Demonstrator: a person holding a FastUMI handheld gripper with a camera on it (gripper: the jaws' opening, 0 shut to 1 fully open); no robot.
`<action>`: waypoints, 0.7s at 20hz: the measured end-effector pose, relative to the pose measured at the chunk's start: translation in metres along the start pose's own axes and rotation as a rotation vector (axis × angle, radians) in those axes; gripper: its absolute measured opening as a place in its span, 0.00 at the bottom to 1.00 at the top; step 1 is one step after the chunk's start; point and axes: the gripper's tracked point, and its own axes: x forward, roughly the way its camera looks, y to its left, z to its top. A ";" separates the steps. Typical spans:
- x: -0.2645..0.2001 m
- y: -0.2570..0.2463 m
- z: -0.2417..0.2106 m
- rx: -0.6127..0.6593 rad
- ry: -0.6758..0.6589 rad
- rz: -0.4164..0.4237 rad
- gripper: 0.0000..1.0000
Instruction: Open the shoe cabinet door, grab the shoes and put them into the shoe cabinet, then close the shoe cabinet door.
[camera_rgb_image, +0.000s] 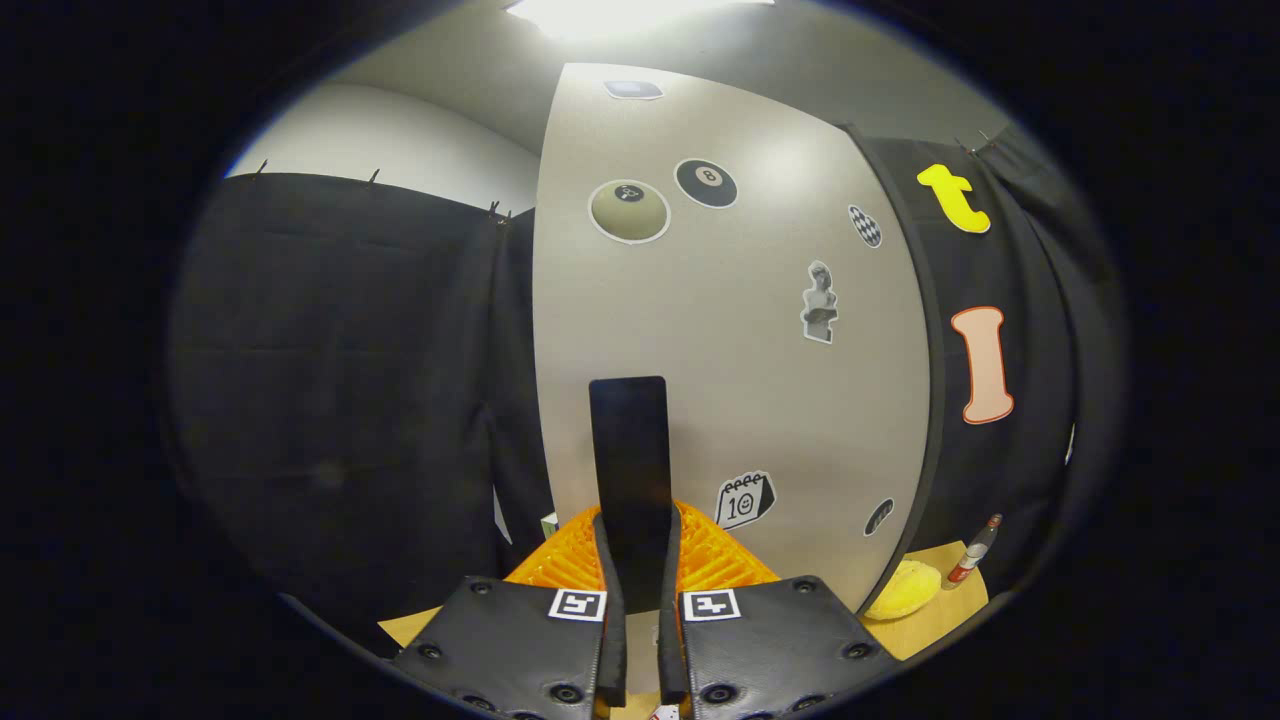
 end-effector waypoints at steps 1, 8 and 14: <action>-0.004 -0.002 0.001 0.004 0.002 0.002 0.14; -0.033 -0.015 0.002 -0.003 0.009 0.000 0.14; -0.066 -0.032 0.007 -0.022 -0.008 -0.037 0.14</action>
